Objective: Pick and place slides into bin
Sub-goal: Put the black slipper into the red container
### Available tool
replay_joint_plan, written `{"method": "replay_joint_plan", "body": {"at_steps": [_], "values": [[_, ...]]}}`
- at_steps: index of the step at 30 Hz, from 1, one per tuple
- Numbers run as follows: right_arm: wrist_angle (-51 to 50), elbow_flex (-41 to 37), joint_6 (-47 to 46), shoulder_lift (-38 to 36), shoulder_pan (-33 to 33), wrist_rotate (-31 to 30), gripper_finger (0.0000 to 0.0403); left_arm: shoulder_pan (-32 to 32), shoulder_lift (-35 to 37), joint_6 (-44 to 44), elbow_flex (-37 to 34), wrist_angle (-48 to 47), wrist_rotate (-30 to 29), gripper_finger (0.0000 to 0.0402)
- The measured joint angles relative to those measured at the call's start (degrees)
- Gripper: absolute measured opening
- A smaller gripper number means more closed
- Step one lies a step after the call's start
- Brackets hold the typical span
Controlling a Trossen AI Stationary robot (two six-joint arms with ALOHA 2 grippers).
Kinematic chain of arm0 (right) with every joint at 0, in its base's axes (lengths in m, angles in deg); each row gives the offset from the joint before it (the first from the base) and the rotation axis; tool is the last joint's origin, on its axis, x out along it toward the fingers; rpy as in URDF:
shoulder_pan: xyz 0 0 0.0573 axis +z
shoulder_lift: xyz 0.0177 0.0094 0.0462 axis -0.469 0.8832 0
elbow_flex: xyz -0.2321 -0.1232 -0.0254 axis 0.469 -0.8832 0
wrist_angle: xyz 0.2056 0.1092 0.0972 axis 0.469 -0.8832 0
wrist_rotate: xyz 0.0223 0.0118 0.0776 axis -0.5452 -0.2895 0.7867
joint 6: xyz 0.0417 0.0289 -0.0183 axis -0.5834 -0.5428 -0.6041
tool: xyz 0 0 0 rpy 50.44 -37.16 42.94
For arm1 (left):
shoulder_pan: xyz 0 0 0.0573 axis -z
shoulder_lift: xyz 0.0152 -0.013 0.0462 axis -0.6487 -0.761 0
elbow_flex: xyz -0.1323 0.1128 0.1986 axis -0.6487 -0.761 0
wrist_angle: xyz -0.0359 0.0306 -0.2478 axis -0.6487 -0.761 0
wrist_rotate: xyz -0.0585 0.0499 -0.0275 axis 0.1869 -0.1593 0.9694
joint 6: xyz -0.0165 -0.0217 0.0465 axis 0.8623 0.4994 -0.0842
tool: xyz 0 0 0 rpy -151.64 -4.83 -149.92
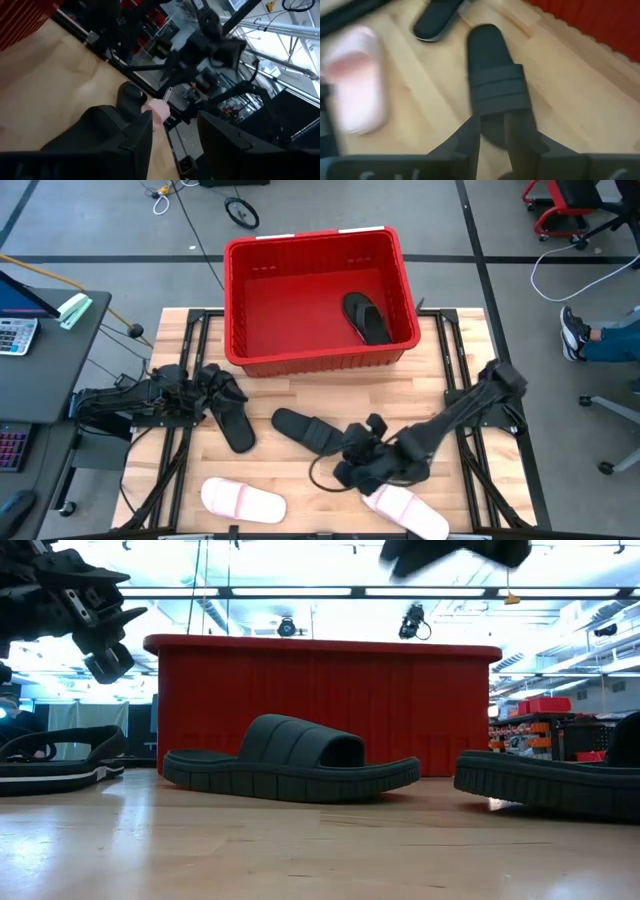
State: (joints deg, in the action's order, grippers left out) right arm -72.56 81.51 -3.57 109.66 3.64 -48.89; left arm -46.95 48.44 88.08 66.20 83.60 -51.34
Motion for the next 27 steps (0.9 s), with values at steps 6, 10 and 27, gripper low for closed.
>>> {"method": "replay_joint_plan", "body": {"at_steps": [6,10,27], "values": [[3.99,-0.07,8.85,7.41,-3.86,-0.55,0.0101,0.00,-0.84,-4.60,0.02,-0.58,0.02,0.0162],[6.64,-0.07,11.05,9.68,-7.15,-0.74,0.0101,0.00,-4.22,-3.87,0.02,-0.67,-0.35,0.0162],[6.84,-0.02,16.92,2.04,-12.16,-0.17,0.0101,9.04,-27.49,-12.83,18.10,-8.93,-0.46,0.0162]]}}
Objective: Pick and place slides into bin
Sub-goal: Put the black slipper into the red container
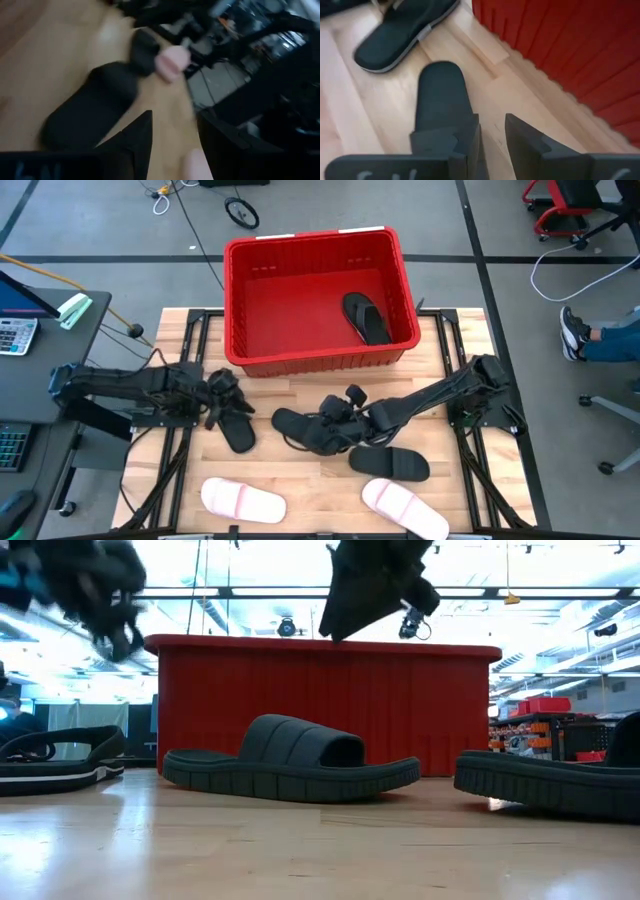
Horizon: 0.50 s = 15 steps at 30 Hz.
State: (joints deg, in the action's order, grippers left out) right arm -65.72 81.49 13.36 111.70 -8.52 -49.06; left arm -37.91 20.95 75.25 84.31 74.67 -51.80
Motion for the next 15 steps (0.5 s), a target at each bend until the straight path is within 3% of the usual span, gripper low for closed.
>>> {"method": "replay_joint_plan", "body": {"at_steps": [4,15], "values": [[0.21,0.00,0.00,-0.76,0.98,-2.08,0.0101,5.91,-2.54,-3.18,8.67,-4.39,-3.13,0.0151],[0.15,0.00,3.38,-0.76,3.64,-2.41,0.0100,23.97,-15.24,-6.99,23.91,-22.80,-26.02,0.0113]]}}
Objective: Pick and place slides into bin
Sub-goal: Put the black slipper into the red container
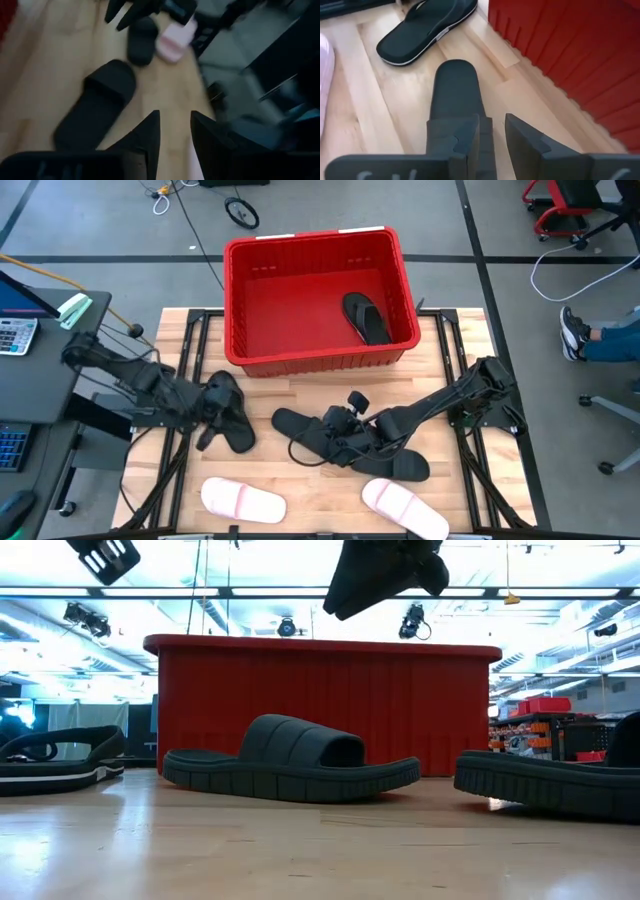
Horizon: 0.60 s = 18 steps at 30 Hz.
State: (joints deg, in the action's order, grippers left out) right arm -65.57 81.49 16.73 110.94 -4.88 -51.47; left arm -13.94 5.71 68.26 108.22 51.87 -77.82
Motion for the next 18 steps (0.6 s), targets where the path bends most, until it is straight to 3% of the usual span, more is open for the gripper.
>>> {"method": "replay_joint_plan", "body": {"at_steps": [5,11,14,18], "values": [[-0.02,0.00,1.13,0.00,-0.10,-0.02,0.0100,2.73,-6.99,-3.60,1.04,-4.75,-7.39,0.0118],[0.07,0.00,1.61,0.00,-0.69,-0.12,0.0100,2.61,-16.42,7.01,1.02,-14.26,-7.58,0.0135],[0.20,0.00,2.79,0.00,-1.30,-0.30,0.0100,2.61,-21.10,8.05,1.00,-18.26,-7.97,0.0150],[0.25,0.00,3.00,0.00,-2.24,-0.40,0.0100,2.61,-26.78,13.61,1.01,-19.81,-11.13,0.0175]]}}
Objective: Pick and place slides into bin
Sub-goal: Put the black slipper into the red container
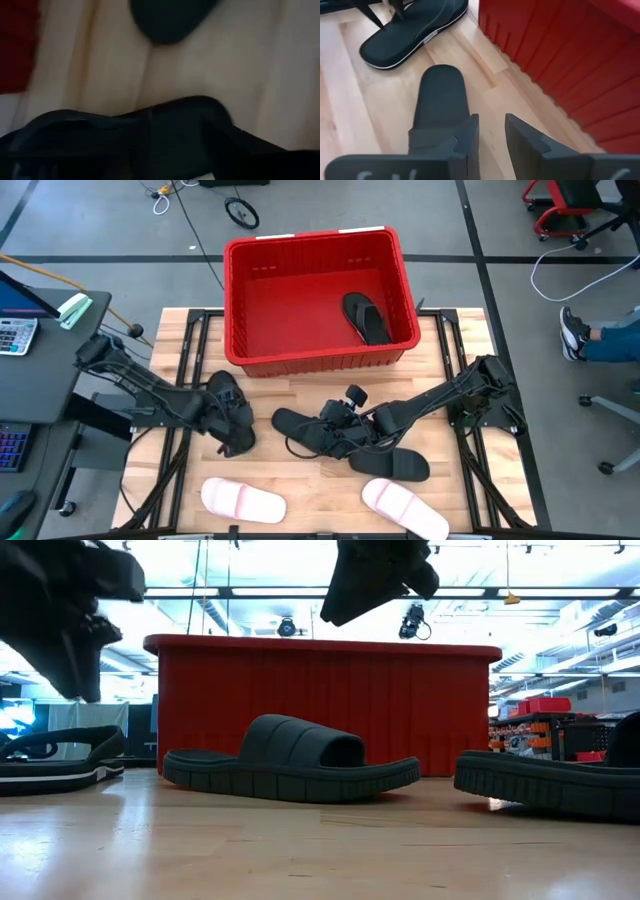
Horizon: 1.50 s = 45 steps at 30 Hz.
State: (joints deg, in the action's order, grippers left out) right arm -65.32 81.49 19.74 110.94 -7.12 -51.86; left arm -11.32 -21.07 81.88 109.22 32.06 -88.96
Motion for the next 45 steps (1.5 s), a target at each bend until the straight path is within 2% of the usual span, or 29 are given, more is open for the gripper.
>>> {"method": "replay_joint_plan", "body": {"at_steps": [4,7,14,17,29,36,45], "values": [[0.10,0.00,0.04,0.01,-0.88,0.01,0.0100,-0.09,-4.79,4.74,-0.01,-0.33,-6.40,0.0197],[0.14,0.00,0.04,0.02,-1.35,0.00,0.0100,-0.09,-7.86,11.82,0.00,-1.95,-9.92,0.0207],[0.14,0.00,1.01,0.04,-1.34,0.02,0.0100,-0.07,-13.61,35.08,-0.01,-12.87,-12.57,0.0208],[0.14,0.00,1.14,0.04,-1.34,0.02,0.0100,-0.07,-15.04,41.29,-0.01,-14.04,-13.93,0.0204],[-0.01,0.00,1.49,0.07,-1.34,0.00,0.0100,-0.46,-16.41,46.30,-0.01,-11.70,-16.62,0.0205],[-0.03,0.02,1.55,0.07,-1.34,0.00,0.0100,-0.10,-16.41,46.24,-0.01,-9.26,-12.42,0.0193],[-0.03,0.02,2.21,0.07,-1.34,0.00,0.0100,0.11,-16.38,45.61,-0.01,-6.00,-12.36,0.0189]]}}
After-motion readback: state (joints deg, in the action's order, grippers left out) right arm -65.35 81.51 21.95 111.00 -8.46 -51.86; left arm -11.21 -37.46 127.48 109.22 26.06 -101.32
